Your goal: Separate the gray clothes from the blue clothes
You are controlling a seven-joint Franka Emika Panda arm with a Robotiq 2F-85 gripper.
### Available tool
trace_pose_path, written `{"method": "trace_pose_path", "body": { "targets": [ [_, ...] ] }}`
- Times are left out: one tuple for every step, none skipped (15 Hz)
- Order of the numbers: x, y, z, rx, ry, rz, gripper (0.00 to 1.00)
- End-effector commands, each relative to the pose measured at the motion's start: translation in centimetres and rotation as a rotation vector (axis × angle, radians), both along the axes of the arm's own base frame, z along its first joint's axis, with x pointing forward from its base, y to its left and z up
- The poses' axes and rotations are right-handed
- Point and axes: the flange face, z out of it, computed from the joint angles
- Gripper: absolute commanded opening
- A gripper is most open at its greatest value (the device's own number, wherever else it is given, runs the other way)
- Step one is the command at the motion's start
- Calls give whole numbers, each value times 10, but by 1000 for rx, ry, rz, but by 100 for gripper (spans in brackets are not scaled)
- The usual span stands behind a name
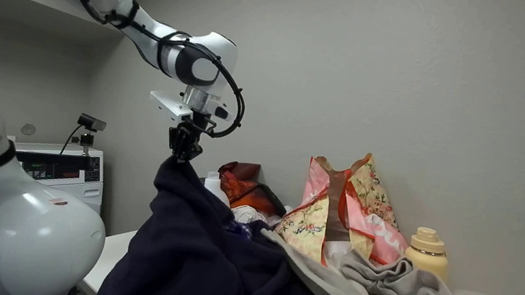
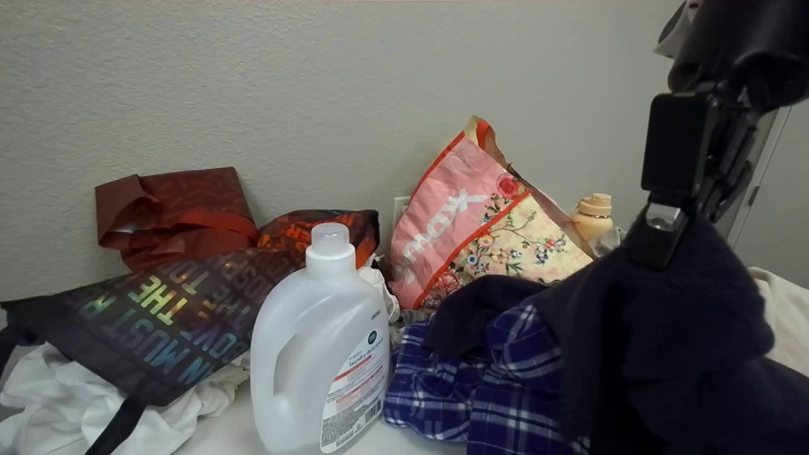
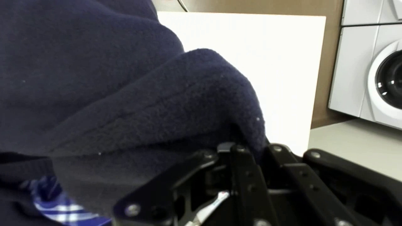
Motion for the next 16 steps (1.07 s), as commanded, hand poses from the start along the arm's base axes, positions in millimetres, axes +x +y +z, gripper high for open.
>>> {"method": "trace_pose_path", "body": {
  "targets": [
    [-9,56,19,33,-28,110,2],
    [-11,71,20,32,-35,137,2],
    [-13,89,20,27,-40,166,2],
    [-16,105,19,22,-47,195,2],
    [-18,118,20,18,-52,220,2],
    [-21,135,19,14,-61,249,2],
    [-22,149,20,8,-72,274,2],
    [-24,166,19,3,-86,300,2],
    [-24,180,19,1,-98,319,2],
    [-24,193,18,0,-109,338,2],
    [-23,203,15,-2,-114,353,2],
    [-21,212,12,-4,-118,365,2],
    [-18,218,9,-5,-119,375,2],
    [-15,224,6,-5,-121,381,2],
    [-12,230,4,-5,-124,388,2],
    [-8,235,3,-4,-131,391,2]
  ]
}}
